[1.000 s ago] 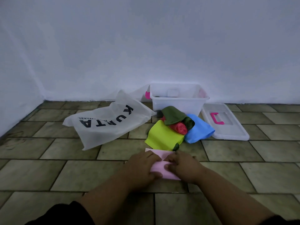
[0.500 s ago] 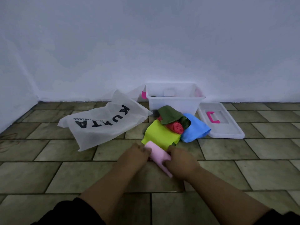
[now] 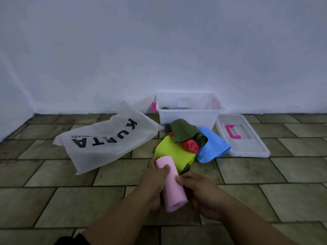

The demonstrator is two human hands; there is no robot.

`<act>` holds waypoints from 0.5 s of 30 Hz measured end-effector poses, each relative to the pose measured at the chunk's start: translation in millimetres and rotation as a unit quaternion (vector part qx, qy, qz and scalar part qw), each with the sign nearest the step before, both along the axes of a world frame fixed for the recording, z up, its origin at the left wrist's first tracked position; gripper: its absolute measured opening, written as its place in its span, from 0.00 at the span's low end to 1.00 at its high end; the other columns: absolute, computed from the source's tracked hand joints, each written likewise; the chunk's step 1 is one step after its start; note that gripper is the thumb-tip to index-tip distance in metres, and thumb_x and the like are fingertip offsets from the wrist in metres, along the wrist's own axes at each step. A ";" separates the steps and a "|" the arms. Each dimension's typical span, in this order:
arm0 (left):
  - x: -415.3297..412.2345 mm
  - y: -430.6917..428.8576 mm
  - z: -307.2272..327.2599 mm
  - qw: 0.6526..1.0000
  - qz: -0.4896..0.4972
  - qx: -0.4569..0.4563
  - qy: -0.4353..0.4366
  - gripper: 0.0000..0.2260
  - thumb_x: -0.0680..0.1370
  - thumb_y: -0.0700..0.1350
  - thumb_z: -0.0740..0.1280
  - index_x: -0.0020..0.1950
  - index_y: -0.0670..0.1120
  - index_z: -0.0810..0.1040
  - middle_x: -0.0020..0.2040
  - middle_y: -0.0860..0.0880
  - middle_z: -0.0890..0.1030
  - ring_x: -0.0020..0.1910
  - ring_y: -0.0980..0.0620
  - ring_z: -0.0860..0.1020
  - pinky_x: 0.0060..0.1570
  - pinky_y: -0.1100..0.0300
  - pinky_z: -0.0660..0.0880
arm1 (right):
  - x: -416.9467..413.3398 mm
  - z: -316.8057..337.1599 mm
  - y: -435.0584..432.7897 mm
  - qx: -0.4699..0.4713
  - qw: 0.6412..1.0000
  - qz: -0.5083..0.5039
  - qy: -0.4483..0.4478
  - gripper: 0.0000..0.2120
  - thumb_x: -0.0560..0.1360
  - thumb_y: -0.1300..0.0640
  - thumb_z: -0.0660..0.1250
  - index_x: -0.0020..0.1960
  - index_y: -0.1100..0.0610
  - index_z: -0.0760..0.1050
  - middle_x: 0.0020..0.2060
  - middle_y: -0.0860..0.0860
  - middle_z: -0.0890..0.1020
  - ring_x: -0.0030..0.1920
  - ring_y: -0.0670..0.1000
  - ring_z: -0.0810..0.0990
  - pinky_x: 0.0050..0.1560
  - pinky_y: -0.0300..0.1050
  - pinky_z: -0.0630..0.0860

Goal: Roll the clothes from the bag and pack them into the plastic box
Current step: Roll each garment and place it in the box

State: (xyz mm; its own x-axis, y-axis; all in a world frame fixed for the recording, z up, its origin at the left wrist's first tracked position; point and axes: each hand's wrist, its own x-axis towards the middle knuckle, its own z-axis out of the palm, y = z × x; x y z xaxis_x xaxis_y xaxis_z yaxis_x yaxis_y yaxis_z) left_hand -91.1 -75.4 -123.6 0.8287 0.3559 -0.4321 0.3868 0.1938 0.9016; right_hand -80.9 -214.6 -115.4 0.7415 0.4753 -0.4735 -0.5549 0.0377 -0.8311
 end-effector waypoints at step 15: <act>204.0 41.7 88.7 0.832 -0.147 0.533 0.044 0.41 0.76 0.65 0.58 0.77 0.44 0.42 0.78 0.44 0.50 0.75 0.43 0.52 0.71 0.41 0.55 | 212.1 109.4 -39.2 -0.088 0.967 -0.137 -0.196 0.09 0.73 0.67 0.67 0.45 0.56 0.71 0.42 0.57 0.78 0.38 0.53 0.79 0.35 0.49 0.77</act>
State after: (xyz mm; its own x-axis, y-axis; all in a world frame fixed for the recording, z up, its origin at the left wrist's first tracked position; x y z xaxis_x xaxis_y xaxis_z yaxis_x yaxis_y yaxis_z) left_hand 112.8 -33.7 -34.9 0.9297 0.3624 -0.0651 0.3493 -0.8123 0.4671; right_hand 131.1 -253.8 -6.1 0.9673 0.1724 -0.1860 -0.1850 -0.0220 -0.9825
